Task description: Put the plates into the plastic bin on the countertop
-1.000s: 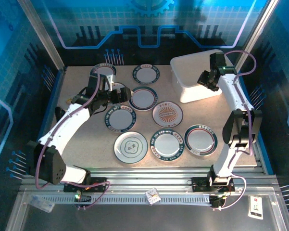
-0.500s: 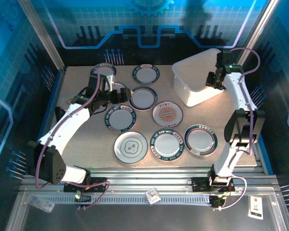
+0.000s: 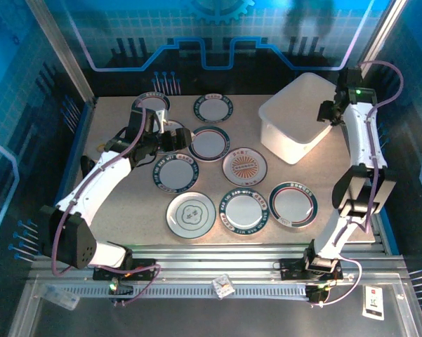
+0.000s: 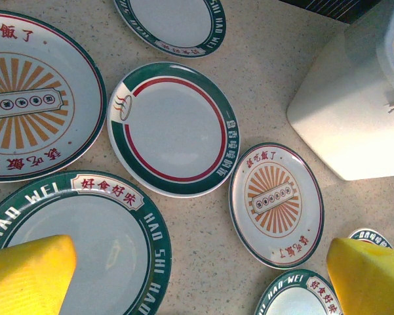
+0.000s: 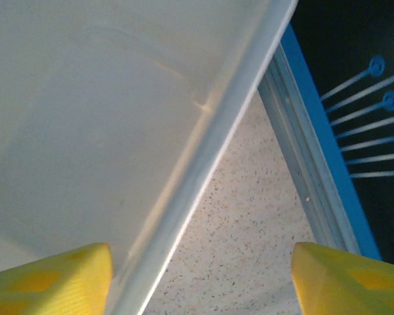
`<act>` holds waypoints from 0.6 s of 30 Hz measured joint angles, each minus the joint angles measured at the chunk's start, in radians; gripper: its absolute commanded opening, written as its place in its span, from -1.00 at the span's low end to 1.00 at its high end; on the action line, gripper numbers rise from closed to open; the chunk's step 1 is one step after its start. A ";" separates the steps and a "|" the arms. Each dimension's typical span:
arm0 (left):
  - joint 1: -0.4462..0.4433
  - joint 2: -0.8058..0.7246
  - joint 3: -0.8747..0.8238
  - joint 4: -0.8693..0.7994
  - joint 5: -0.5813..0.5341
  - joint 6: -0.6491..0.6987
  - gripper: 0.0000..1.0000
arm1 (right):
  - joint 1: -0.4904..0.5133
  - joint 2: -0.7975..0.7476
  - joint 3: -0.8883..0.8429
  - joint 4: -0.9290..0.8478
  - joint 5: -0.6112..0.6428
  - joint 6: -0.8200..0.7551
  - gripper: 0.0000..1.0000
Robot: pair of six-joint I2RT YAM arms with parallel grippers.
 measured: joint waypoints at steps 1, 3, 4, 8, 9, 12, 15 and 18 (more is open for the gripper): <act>0.000 0.000 0.000 0.000 0.000 0.000 0.98 | 0.024 -0.006 0.017 -0.002 0.005 0.006 0.59; 0.000 -0.001 0.000 0.000 0.000 0.000 0.98 | 0.098 -0.012 0.067 -0.003 0.011 0.021 0.62; 0.000 -0.002 0.000 0.000 0.000 0.000 0.98 | 0.132 -0.010 0.092 -0.003 0.010 0.031 0.63; 0.000 -0.015 -0.003 -0.001 0.000 0.000 0.98 | 0.246 0.065 0.241 -0.018 -0.010 0.084 0.70; 0.000 -0.021 -0.008 0.000 -0.001 0.001 0.98 | 0.261 0.098 0.283 -0.021 -0.018 0.100 0.71; 0.000 -0.037 -0.023 -0.003 -0.004 0.001 0.98 | 0.290 0.230 0.409 -0.029 -0.030 0.143 0.73; 0.000 -0.046 -0.032 -0.008 -0.008 0.000 0.98 | 0.309 0.385 0.539 -0.063 -0.032 0.177 0.73; 0.000 -0.057 -0.040 -0.011 -0.011 0.000 0.98 | 0.319 0.504 0.612 -0.097 -0.031 0.197 0.73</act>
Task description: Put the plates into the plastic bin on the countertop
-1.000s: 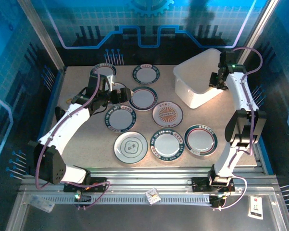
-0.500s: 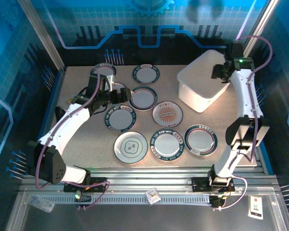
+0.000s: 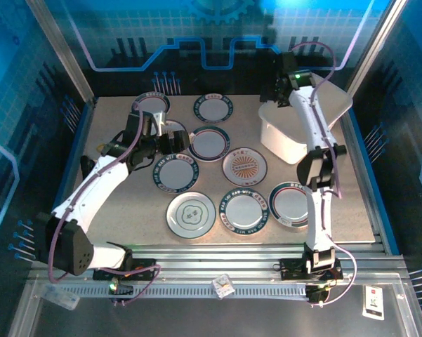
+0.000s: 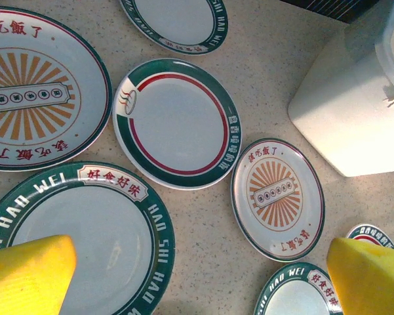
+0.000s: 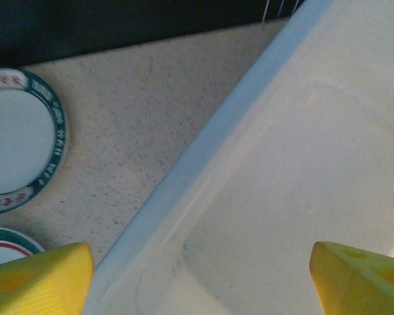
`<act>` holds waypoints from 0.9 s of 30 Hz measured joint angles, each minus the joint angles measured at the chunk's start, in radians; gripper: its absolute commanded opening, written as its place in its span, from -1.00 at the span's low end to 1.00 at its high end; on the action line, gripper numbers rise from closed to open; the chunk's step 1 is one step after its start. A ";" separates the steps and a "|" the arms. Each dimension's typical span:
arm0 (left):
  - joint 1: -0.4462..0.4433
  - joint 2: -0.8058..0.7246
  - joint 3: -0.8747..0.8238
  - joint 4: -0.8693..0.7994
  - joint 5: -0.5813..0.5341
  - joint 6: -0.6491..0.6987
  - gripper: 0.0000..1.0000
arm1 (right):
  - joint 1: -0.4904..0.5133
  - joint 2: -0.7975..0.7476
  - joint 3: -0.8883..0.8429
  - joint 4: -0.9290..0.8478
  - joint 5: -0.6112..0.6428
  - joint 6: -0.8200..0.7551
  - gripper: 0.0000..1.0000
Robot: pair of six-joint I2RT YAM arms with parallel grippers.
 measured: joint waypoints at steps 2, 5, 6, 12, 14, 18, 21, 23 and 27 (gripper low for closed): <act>0.000 -0.015 -0.011 -0.004 -0.006 0.000 0.98 | 0.005 0.037 0.003 0.007 -0.016 0.016 0.70; 0.000 -0.035 -0.026 -0.007 -0.014 0.000 0.98 | 0.010 0.037 0.001 0.004 -0.017 0.017 0.66; 0.000 -0.039 -0.030 -0.008 -0.016 0.000 0.98 | 0.010 0.036 -0.003 0.006 -0.018 0.016 0.65; 0.000 -0.042 -0.039 -0.013 -0.017 0.000 0.98 | 0.013 -0.021 -0.121 0.054 -0.041 -0.011 0.40; 0.000 -0.042 -0.039 -0.014 -0.017 0.000 0.99 | 0.013 -0.069 -0.200 0.061 -0.054 -0.037 0.29; 0.000 -0.042 -0.039 -0.015 -0.019 0.000 0.98 | 0.013 -0.162 -0.354 0.061 -0.082 -0.107 0.11; 0.000 -0.042 -0.039 -0.015 -0.019 0.000 0.99 | 0.013 -0.247 -0.497 0.073 -0.099 -0.163 0.01; 0.000 -0.042 -0.039 -0.015 -0.019 -0.001 0.99 | 0.013 -0.315 -0.599 0.085 -0.106 -0.204 -0.03; 0.000 -0.042 -0.039 -0.015 -0.019 -0.001 0.98 | 0.013 -0.438 -0.760 0.108 -0.118 -0.272 -0.14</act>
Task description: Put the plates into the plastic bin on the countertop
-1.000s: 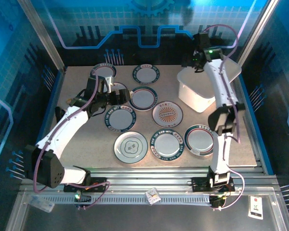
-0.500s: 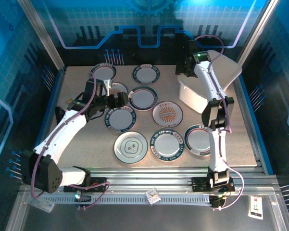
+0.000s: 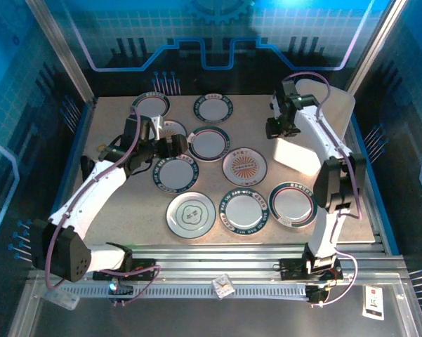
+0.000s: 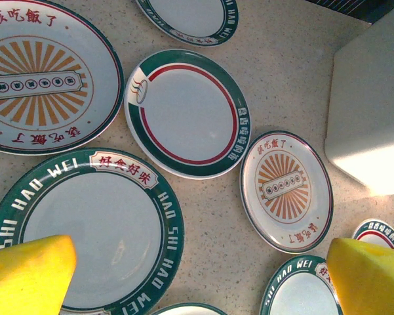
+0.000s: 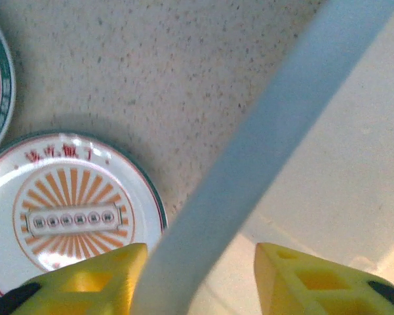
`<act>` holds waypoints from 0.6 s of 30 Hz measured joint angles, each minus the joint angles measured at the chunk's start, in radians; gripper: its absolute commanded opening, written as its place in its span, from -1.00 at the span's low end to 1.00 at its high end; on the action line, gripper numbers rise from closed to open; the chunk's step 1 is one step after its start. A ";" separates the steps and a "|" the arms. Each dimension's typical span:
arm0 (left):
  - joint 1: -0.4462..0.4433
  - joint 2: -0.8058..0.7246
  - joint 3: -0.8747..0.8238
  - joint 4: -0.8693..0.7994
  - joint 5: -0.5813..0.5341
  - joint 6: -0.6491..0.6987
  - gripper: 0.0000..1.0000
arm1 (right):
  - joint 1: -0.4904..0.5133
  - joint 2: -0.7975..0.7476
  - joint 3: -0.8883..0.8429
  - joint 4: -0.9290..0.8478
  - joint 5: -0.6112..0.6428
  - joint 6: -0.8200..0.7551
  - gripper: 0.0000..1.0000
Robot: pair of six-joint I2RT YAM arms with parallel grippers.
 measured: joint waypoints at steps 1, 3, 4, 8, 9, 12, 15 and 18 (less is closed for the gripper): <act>-0.001 0.000 0.000 0.000 0.000 0.000 0.98 | 0.000 -0.027 -0.029 0.003 0.000 -0.013 -0.09; -0.005 0.000 0.000 0.000 0.000 0.000 0.98 | -0.002 -0.064 -0.060 0.003 0.002 -0.023 0.14; -0.008 0.000 0.000 -0.001 0.000 0.000 0.98 | -0.005 -0.081 -0.069 0.004 0.004 -0.024 0.32; -0.017 0.000 -0.001 -0.003 0.000 0.000 0.99 | -0.033 -0.121 -0.079 0.005 -0.001 -0.010 0.72; -0.017 0.000 -0.003 -0.003 0.000 -0.001 0.98 | -0.040 -0.122 -0.075 0.003 -0.003 -0.006 0.76; -0.019 -0.003 -0.012 -0.006 0.000 -0.001 0.99 | -0.051 -0.105 -0.029 0.000 -0.005 0.029 0.78; -0.020 -0.007 -0.013 -0.013 -0.001 -0.001 0.98 | -0.051 -0.036 0.087 -0.011 -0.006 0.076 0.72; -0.021 -0.017 -0.013 -0.021 -0.004 -0.001 0.98 | -0.051 0.069 0.220 -0.024 -0.007 0.119 0.66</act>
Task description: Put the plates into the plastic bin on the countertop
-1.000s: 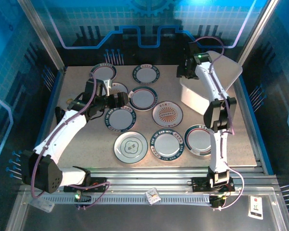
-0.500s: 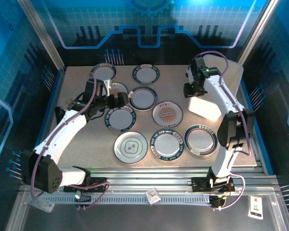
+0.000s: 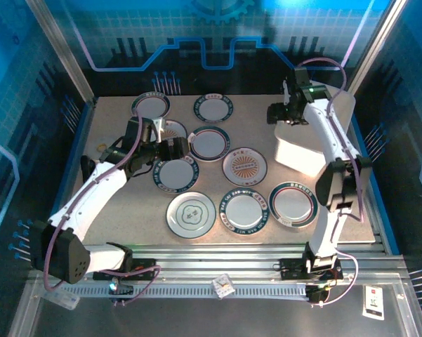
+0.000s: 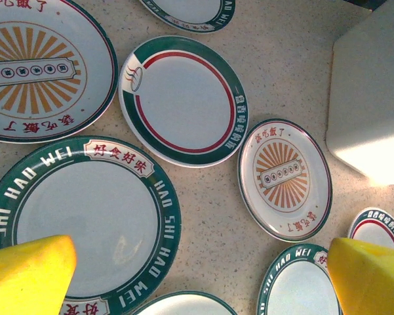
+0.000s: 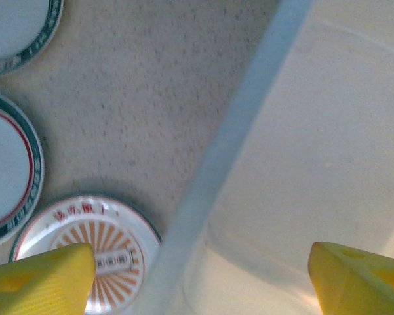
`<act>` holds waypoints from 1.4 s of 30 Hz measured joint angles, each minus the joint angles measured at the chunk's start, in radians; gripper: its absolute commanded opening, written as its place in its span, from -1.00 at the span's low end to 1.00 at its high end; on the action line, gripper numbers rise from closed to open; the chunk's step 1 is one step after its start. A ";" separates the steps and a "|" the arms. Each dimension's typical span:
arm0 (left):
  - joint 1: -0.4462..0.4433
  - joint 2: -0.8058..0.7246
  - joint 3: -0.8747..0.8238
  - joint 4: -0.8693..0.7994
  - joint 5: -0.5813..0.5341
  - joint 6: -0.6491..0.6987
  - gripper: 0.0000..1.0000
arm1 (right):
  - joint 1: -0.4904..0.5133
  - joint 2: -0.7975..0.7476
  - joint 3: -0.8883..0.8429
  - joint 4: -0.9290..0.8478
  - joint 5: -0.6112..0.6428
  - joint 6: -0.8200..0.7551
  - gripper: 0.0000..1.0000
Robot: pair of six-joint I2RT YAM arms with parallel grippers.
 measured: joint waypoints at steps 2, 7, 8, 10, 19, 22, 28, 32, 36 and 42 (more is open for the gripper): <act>-0.001 -0.008 0.000 -0.005 -0.005 0.000 0.98 | 0.001 0.074 0.077 -0.018 0.005 0.023 0.61; -0.003 -0.018 0.000 -0.011 -0.019 0.000 0.98 | 0.011 0.215 0.236 -0.103 0.058 0.047 0.38; -0.003 -0.019 0.000 -0.014 -0.020 0.000 0.99 | 0.013 0.232 0.253 -0.117 0.066 0.046 0.30; -0.004 -0.021 0.000 -0.022 -0.023 0.000 0.98 | 0.014 0.242 0.259 -0.132 0.076 0.043 0.20; -0.004 -0.040 0.000 -0.059 -0.043 0.000 0.98 | 0.045 0.210 0.183 -0.111 0.086 -0.056 -0.13; -0.004 -0.049 0.000 -0.068 -0.049 0.000 0.98 | 0.055 0.171 0.124 -0.087 0.087 -0.093 -0.15; -0.004 -0.059 0.000 -0.084 -0.057 -0.002 0.98 | 0.080 0.050 -0.057 -0.026 0.079 -0.173 -0.23; -0.005 -0.059 0.000 -0.085 -0.057 -0.018 0.99 | 0.098 -0.043 -0.179 0.029 0.075 -0.242 -0.24; -0.004 -0.059 0.000 -0.085 -0.057 -0.026 0.98 | 0.105 -0.115 -0.267 0.077 0.064 -0.299 -0.26; -0.004 -0.059 0.000 -0.085 -0.057 -0.026 0.98 | 0.109 -0.162 -0.344 0.142 0.050 -0.369 -0.26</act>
